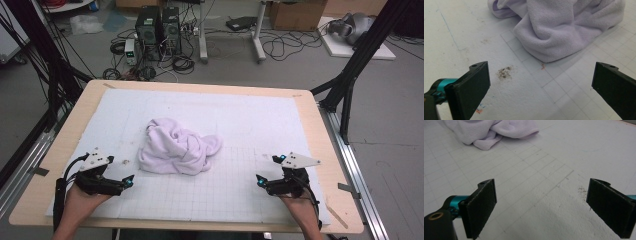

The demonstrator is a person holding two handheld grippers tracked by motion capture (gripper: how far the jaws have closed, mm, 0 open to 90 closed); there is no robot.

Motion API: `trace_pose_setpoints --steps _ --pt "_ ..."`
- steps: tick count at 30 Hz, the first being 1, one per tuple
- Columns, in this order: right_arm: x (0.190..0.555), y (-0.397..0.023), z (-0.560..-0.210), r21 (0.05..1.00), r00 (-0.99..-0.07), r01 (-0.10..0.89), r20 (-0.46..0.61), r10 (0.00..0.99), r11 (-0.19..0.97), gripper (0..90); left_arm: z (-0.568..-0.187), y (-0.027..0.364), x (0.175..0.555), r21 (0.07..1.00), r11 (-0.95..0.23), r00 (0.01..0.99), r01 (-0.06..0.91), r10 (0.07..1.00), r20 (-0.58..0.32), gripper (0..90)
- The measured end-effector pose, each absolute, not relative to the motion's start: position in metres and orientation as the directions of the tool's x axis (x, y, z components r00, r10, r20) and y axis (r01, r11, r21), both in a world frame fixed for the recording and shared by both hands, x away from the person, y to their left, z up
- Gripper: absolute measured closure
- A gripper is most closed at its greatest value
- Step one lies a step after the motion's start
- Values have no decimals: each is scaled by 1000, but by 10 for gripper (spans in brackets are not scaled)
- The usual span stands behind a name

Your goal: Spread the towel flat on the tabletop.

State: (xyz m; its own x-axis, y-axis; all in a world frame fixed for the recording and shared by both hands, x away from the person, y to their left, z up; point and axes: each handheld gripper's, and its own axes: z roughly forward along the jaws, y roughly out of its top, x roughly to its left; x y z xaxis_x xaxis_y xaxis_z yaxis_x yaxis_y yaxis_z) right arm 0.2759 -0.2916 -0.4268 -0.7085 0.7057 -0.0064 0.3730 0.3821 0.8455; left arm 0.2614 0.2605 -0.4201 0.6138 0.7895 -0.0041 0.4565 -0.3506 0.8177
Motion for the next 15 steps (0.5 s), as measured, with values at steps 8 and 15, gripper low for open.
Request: trace_pose_setpoints --steps 8,15 --pt "276 -291 -427 844 -711 375 -4 703 384 86 -421 260 261 813 -360 616 459 788 1 22" --pt "277 -288 -427 840 -714 373 -10 700 393 86 -422 261 261 812 -364 618 457 786 5 22"
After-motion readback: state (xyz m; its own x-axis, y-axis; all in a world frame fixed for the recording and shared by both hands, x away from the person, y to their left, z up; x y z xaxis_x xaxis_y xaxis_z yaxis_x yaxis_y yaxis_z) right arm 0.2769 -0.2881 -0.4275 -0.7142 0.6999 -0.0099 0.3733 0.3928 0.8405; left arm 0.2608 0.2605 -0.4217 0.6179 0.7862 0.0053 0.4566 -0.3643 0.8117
